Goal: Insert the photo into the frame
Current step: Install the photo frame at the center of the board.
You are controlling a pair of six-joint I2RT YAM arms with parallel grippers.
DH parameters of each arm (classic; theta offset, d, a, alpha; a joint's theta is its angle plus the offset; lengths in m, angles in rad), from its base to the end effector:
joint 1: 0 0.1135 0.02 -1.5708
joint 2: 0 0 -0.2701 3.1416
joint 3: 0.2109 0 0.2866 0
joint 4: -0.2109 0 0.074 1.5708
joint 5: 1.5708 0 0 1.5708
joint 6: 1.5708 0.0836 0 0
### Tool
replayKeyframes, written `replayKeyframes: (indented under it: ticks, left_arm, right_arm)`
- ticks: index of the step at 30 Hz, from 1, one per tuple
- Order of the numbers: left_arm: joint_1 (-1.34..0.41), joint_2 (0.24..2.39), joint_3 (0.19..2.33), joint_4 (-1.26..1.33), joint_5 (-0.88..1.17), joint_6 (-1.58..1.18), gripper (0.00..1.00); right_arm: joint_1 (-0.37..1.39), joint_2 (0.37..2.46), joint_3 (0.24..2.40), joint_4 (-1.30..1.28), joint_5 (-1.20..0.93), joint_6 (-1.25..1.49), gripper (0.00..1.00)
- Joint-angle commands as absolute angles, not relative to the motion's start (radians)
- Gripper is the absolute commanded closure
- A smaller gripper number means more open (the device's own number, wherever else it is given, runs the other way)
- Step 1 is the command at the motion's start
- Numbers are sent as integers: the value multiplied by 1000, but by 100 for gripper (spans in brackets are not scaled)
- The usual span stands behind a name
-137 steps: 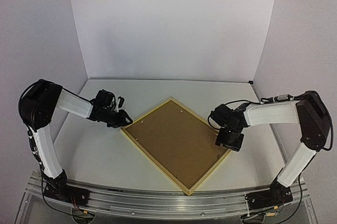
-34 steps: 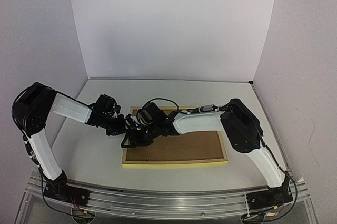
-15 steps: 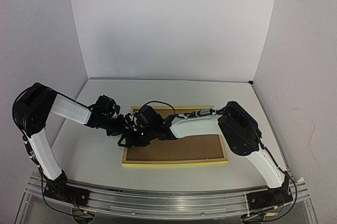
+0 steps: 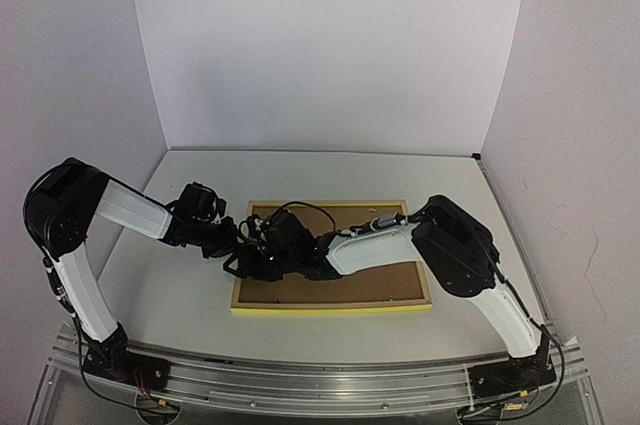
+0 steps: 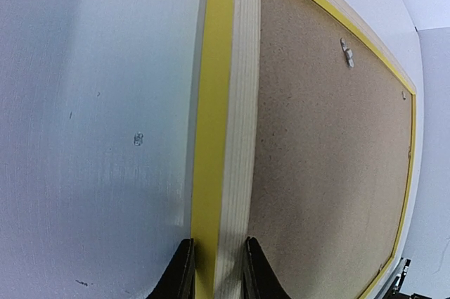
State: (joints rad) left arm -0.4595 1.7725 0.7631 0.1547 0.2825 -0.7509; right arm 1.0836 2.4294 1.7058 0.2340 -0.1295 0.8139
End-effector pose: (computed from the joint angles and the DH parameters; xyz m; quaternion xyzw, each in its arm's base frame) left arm 0.3261 -0.1874 0.0564 -0.0858 0.9246 -0.3058 0.2103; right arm 0.2773 0.5464 0.0756 -0.1480 0.8434 0.4497 0.2542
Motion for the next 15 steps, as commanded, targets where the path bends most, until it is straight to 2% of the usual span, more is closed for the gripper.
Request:
replayKeyframes:
  ticks: [1, 11, 15]
  left_arm:
    - [-469, 1780, 734, 95, 327, -839, 100]
    - [-469, 1782, 751, 87, 319, -835, 100]
    - [-469, 1772, 737, 90, 320, -835, 100]
  right_arm:
    - [1071, 2368, 1657, 192, -64, 834, 40]
    - [1049, 2168, 1551, 191, -159, 800, 35]
    - [1026, 2079, 1451, 185, -116, 778, 33]
